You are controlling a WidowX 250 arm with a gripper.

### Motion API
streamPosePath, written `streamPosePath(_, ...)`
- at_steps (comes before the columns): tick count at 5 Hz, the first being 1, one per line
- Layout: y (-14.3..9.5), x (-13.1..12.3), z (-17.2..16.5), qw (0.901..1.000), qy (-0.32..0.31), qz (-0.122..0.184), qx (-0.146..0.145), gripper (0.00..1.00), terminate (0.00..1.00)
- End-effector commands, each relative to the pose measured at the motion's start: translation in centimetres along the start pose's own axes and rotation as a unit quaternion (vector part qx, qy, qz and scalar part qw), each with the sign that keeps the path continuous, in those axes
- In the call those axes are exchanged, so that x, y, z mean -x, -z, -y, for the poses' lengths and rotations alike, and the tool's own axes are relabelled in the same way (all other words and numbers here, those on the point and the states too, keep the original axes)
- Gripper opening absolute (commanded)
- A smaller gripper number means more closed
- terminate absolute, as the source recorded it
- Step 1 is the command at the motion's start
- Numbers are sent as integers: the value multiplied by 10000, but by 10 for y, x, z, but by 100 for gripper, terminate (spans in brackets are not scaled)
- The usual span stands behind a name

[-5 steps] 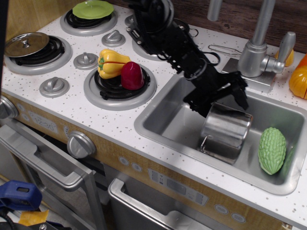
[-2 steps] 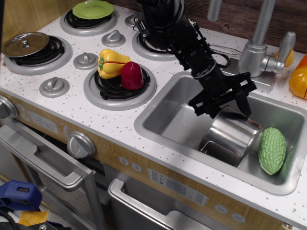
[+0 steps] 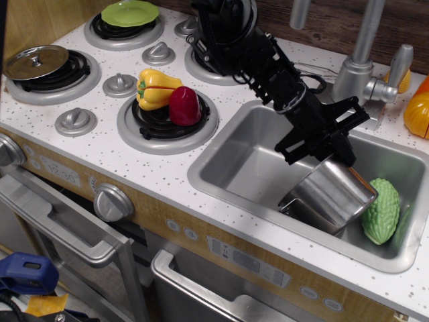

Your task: Flip pot upright in sink

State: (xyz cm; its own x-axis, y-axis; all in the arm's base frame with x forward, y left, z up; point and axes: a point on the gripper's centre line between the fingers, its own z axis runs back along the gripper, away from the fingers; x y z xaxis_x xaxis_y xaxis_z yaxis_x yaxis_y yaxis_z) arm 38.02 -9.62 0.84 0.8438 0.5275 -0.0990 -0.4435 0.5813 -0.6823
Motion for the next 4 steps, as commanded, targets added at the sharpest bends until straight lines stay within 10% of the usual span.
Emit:
streamPosePath(1, 1, 8, 17, 9950, 386, 849, -342, 0, 0)
streamPosePath(2, 1, 12, 21, 9781, 1061, 1084, -1422, 0, 0)
streamPosePath(4, -17, -10, 14, 9054, 2067, 1510, -3386, 0, 0)
